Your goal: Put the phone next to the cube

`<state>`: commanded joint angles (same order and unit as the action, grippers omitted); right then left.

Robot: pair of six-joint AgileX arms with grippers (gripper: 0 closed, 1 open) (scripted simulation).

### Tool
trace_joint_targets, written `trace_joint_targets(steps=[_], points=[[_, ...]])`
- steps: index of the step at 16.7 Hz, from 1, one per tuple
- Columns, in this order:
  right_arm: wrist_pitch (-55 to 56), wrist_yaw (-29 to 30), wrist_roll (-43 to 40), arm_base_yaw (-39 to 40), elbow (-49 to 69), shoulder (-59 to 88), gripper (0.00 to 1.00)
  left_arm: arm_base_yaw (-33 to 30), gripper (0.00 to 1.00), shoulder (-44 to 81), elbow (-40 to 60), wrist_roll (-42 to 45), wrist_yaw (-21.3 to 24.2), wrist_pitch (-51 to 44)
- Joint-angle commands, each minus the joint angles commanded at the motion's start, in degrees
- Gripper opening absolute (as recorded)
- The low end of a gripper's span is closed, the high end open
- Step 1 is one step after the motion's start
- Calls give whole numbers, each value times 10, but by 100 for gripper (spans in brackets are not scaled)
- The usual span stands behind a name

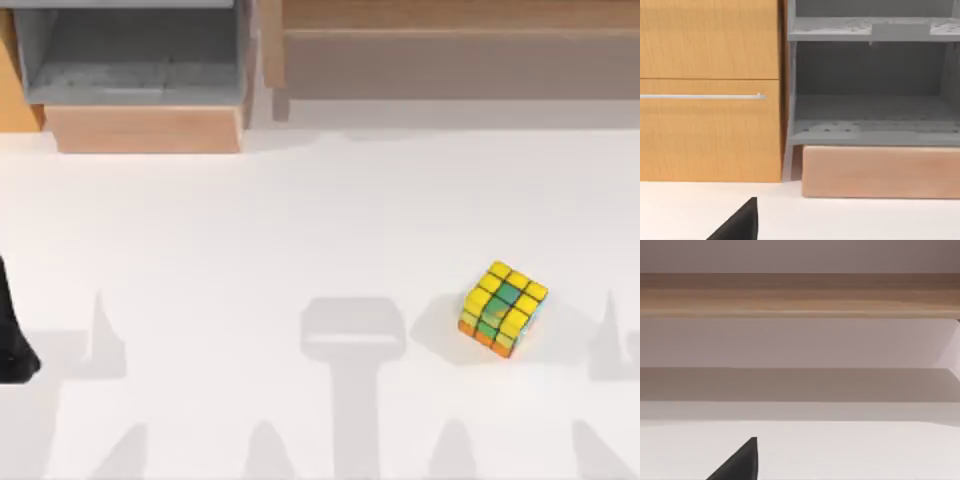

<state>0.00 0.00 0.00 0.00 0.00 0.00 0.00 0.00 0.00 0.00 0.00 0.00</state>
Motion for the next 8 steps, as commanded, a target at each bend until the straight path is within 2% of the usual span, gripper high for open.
trace_joint_targets(steps=[4,8], points=[[0,0,0,0,0,0,100,15,100,20,15,12,0,-17],[0,0,0,0,0,0,100,81,100,130,82,64,0,-101]])
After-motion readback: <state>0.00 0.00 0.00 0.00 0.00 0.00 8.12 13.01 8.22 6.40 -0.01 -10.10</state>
